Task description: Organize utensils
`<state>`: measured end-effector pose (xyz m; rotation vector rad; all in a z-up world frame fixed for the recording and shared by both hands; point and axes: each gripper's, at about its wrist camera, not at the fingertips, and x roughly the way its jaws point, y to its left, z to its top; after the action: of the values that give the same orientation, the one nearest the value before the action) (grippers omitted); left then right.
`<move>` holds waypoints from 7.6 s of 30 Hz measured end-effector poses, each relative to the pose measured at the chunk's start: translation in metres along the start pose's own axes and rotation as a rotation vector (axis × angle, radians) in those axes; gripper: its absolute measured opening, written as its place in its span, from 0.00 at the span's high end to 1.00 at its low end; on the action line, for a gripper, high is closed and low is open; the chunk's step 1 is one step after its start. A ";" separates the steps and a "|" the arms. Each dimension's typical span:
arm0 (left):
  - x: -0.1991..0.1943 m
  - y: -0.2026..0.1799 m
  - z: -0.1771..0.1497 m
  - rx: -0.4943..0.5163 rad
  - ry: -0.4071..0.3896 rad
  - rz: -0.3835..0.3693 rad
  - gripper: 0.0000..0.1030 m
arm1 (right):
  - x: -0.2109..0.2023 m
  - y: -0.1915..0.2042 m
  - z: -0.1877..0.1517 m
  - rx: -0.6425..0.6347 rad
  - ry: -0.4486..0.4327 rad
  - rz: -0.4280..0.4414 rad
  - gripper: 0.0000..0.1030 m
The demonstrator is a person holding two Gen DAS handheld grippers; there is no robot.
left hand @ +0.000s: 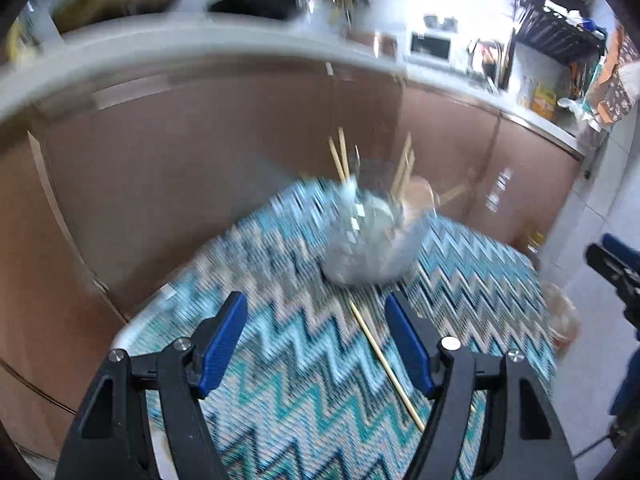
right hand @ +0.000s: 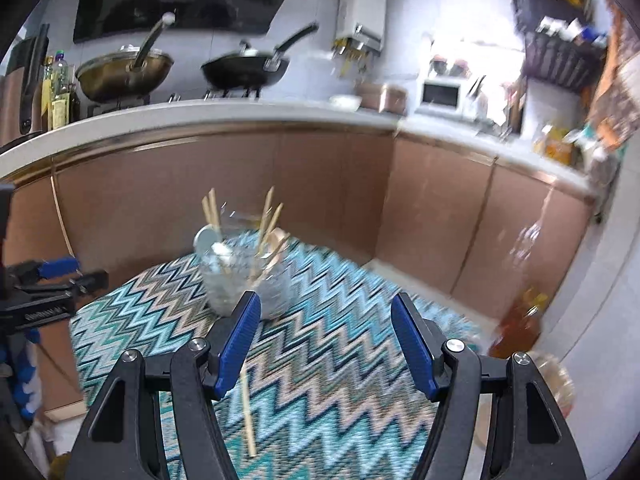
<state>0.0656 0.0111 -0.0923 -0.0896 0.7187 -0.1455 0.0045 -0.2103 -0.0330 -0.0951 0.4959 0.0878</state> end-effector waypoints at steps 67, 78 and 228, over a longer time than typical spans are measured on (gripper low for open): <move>0.027 -0.005 0.017 -0.103 0.101 -0.290 0.95 | 0.111 0.051 -0.005 -0.087 0.439 0.359 0.95; -0.065 -0.009 0.090 -0.060 -0.216 -0.245 0.95 | 0.034 0.046 0.068 -0.027 0.135 0.356 0.95; -0.112 -0.021 0.041 -0.014 -0.497 0.280 0.09 | -0.011 0.019 0.025 0.088 -0.143 -0.033 0.00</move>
<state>0.0070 0.0098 0.0136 -0.0351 0.2308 0.1483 0.0047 -0.1895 -0.0068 -0.0110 0.3551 0.0399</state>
